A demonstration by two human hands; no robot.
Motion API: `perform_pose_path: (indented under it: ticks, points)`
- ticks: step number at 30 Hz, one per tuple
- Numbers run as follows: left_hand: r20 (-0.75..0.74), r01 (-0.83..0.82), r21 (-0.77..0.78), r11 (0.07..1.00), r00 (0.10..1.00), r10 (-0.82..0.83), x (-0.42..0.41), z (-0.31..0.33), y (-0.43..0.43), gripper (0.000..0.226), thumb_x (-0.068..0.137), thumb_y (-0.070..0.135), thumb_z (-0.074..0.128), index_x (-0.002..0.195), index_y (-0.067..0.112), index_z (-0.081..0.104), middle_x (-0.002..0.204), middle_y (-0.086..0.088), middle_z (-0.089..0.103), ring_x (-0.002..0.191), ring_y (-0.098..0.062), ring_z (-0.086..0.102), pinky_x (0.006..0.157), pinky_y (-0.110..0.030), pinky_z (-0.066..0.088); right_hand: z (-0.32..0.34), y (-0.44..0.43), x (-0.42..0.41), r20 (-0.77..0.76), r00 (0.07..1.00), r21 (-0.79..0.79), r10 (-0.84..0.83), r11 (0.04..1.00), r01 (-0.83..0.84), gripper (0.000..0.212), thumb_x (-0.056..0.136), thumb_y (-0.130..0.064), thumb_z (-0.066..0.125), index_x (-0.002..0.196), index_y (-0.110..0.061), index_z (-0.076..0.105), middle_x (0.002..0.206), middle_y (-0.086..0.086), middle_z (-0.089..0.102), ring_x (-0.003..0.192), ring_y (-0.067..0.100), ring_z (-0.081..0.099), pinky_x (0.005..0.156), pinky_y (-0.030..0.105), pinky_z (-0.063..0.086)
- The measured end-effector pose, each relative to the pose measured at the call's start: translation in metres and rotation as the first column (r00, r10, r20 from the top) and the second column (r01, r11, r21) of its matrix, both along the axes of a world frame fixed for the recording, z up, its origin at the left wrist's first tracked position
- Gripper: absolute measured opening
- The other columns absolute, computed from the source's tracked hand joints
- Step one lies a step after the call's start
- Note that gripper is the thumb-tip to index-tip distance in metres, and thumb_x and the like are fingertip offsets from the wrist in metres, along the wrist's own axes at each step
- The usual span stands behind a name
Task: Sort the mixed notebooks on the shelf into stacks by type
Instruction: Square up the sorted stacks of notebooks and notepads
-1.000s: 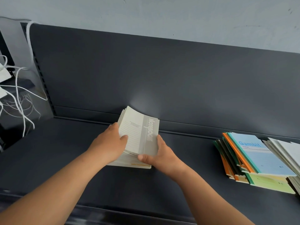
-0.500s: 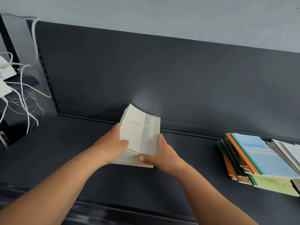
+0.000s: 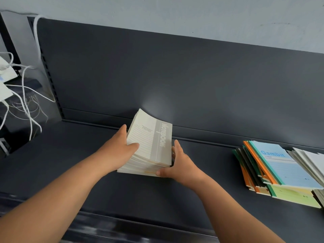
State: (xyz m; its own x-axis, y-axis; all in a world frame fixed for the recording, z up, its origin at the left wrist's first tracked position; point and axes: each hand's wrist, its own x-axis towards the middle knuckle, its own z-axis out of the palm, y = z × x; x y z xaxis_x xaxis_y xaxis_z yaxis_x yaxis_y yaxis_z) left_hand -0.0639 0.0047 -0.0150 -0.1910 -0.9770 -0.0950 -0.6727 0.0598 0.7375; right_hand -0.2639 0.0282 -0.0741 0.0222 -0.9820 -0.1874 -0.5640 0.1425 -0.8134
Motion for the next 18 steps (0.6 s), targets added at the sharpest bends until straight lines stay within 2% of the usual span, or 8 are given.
perform_pose_path:
  ticks: [1, 2, 3, 5, 9, 10, 14, 18]
  points:
    - [0.011, -0.01, -0.021, 1.0, 1.0, 0.01, 0.001, 0.001, 0.001, 0.068, 0.098, 0.026, 0.045, 0.154, 0.019, 0.007, 0.151, 0.01, 0.03, 0.117, -0.006, 0.041, 0.091, -0.026, 0.034, -0.001, 0.001, -0.002, -0.012, 1.0, 0.011, -0.004, 1.0, 0.004, 0.124, 0.071, -0.022, 0.085, 0.156, -0.023, -0.005, 0.146, -0.012, 0.042, 0.131, 0.012, 0.045, 0.099, 0.022, 0.038]
    - [0.03, -0.021, -0.044, 0.999, 0.999, 0.023, 0.001, 0.002, 0.002, 0.072, 0.098, 0.028, 0.045, 0.154, 0.019, 0.002, 0.159, 0.008, 0.017, 0.135, -0.008, 0.03, 0.104, -0.027, 0.028, -0.001, 0.002, -0.004, -0.029, 1.0, 0.019, -0.007, 1.0, 0.007, 0.128, 0.071, -0.023, 0.085, 0.155, -0.024, -0.01, 0.156, -0.008, 0.032, 0.138, 0.014, 0.039, 0.1, 0.023, 0.037]
    - [0.05, -0.033, -0.074, 0.997, 0.998, 0.037, 0.001, 0.003, 0.003, 0.073, 0.098, 0.029, 0.045, 0.155, 0.019, 0.0, 0.162, 0.007, 0.008, 0.145, -0.01, 0.017, 0.112, -0.029, 0.02, -0.002, 0.004, -0.006, -0.047, 0.999, 0.022, -0.01, 1.0, 0.011, 0.128, 0.071, -0.023, 0.085, 0.155, -0.024, -0.012, 0.16, -0.006, 0.025, 0.142, 0.015, 0.035, 0.099, 0.023, 0.037]
    - [0.097, -0.041, -0.141, 0.989, 0.994, 0.055, -0.002, 0.003, 0.005, 0.074, 0.098, 0.032, 0.045, 0.155, 0.018, 0.0, 0.162, 0.004, 0.002, 0.148, -0.011, 0.005, 0.116, -0.031, 0.012, -0.003, 0.006, -0.009, -0.07, 0.997, 0.027, -0.013, 1.0, 0.015, 0.127, 0.072, -0.023, 0.085, 0.155, -0.025, -0.011, 0.163, -0.006, 0.019, 0.145, 0.016, 0.03, 0.096, 0.022, 0.037]
    - [0.258, 0.013, -0.361, 0.933, 0.962, 0.087, -0.015, 0.004, 0.013, 0.069, 0.097, 0.037, 0.046, 0.152, 0.013, 0.012, 0.161, -0.005, 0.012, 0.148, -0.02, 0.008, 0.116, -0.038, 0.016, -0.002, 0.011, -0.017, -0.086, 0.996, 0.025, 0.001, 1.0, 0.001, 0.124, 0.073, -0.025, 0.084, 0.156, -0.028, -0.009, 0.163, -0.006, 0.015, 0.148, 0.015, 0.023, 0.097, 0.022, 0.036]
    - [0.315, 0.047, -0.395, 0.917, 0.945, 0.088, -0.019, 0.003, 0.015, 0.07, 0.097, 0.039, 0.045, 0.152, 0.014, 0.011, 0.161, -0.005, 0.009, 0.148, -0.021, 0.005, 0.117, -0.039, 0.013, -0.001, 0.013, -0.019, -0.095, 0.995, 0.021, 0.007, 1.0, -0.005, 0.122, 0.074, -0.026, 0.083, 0.156, -0.028, -0.008, 0.163, -0.006, 0.015, 0.148, 0.015, 0.023, 0.096, 0.021, 0.036]
    - [0.512, 0.176, -0.419, 0.891, 0.856, 0.071, -0.035, -0.002, 0.022, 0.07, 0.098, 0.048, 0.036, 0.154, 0.02, 0.005, 0.163, -0.003, -0.003, 0.149, -0.021, -0.009, 0.119, -0.042, 0.0, 0.004, 0.024, -0.03, -0.199, 0.979, -0.029, 0.034, 0.999, -0.041, 0.106, 0.081, -0.035, 0.076, 0.157, -0.028, 0.003, 0.163, -0.007, 0.014, 0.149, 0.013, 0.019, 0.114, 0.029, 0.026]
    - [0.605, 0.25, -0.389, 0.887, 0.795, 0.041, -0.054, -0.008, 0.033, 0.069, 0.097, 0.052, 0.036, 0.154, 0.023, 0.009, 0.163, -0.002, 0.0, 0.149, -0.02, -0.007, 0.119, -0.043, -0.002, 0.008, 0.036, -0.046, -0.342, 0.938, -0.095, 0.056, 0.991, -0.094, 0.088, 0.087, -0.037, 0.069, 0.156, -0.026, 0.015, 0.164, -0.005, 0.01, 0.15, 0.013, 0.013, 0.118, 0.029, 0.02]
